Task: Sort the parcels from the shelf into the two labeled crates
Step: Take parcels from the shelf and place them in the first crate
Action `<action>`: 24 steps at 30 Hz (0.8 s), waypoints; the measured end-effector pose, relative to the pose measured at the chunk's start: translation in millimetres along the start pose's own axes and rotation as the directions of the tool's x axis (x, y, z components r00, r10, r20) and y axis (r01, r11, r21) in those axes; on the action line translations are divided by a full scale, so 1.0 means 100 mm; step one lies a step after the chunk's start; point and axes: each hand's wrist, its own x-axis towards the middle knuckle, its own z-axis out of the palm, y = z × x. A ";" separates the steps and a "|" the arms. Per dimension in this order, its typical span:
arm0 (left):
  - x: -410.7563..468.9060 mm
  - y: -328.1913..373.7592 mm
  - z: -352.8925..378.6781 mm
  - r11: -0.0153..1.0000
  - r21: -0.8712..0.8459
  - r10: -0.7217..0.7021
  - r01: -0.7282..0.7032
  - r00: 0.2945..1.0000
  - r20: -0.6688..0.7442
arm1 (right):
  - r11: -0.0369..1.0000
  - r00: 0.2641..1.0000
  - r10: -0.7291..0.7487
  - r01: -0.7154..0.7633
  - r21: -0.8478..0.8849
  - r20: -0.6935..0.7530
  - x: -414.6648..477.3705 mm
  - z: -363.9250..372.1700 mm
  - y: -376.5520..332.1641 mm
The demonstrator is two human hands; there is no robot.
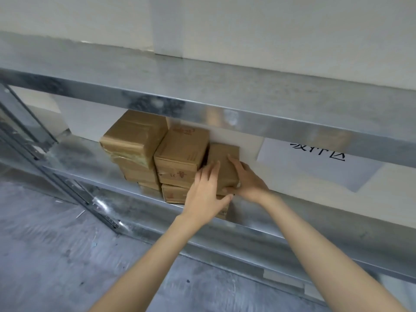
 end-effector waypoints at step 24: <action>0.26 0.20 0.08 0.954 -0.298 0.025 0.026 0.986 0.165 | 0.981 0.987 0.083 -0.056 0.185 -0.138 -0.54 -0.17 0.20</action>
